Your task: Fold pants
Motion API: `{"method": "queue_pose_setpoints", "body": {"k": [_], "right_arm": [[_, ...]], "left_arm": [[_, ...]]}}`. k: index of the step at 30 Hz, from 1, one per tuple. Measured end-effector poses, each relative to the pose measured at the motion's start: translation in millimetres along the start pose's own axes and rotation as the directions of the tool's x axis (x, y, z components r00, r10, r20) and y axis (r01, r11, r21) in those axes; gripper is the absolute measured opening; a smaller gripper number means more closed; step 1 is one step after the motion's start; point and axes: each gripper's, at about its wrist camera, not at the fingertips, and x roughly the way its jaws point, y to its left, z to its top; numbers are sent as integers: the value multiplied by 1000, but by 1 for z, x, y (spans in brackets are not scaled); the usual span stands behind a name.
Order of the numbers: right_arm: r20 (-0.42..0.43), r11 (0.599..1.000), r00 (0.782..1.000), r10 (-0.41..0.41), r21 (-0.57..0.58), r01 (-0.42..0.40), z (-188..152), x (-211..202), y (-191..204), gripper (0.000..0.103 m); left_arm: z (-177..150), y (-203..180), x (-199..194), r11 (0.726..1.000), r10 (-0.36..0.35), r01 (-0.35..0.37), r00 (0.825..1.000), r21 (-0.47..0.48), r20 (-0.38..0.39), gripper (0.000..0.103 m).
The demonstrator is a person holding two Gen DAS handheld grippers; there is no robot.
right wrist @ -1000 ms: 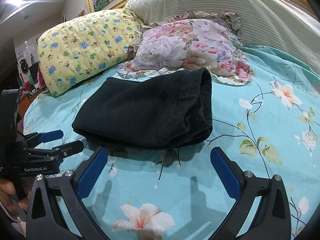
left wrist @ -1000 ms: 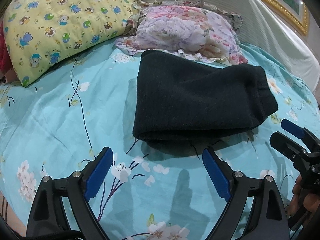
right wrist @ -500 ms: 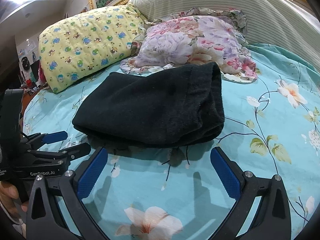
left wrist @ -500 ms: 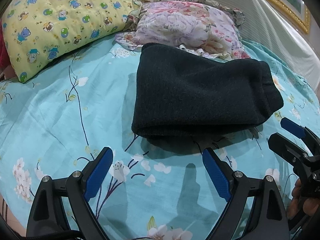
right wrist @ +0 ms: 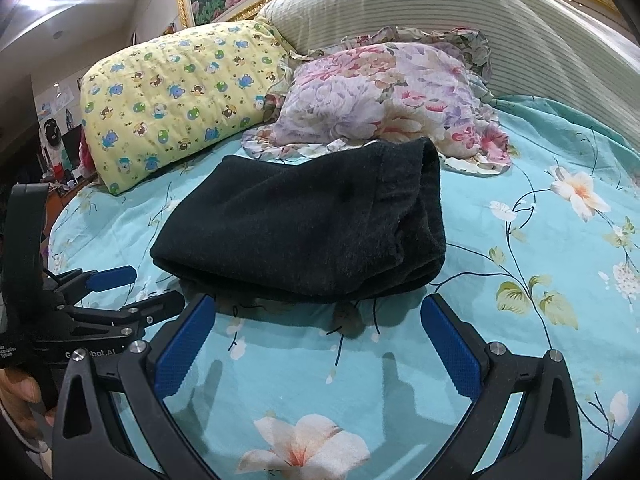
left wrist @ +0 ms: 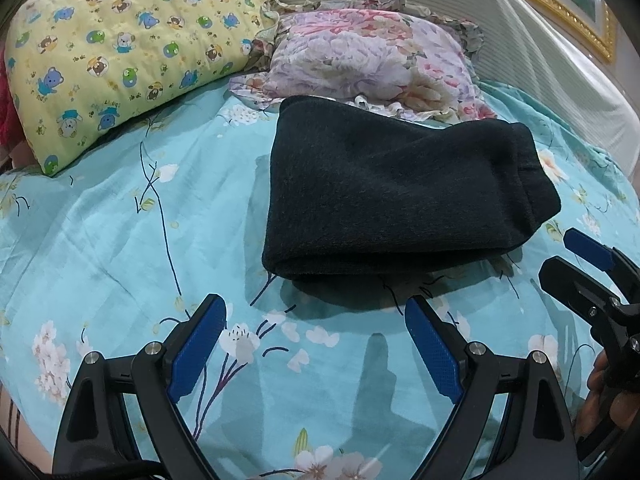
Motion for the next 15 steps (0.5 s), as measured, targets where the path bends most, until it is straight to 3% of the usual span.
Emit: {"method": "queue_pose_setpoints", "body": {"k": [15], "right_arm": [[8, 1000, 1000, 3, 0, -3, 3, -3, 3, 102]], "left_arm": [[1, -3, -10, 1000, 4, -5, 1000, 13, 17, 92]]}}
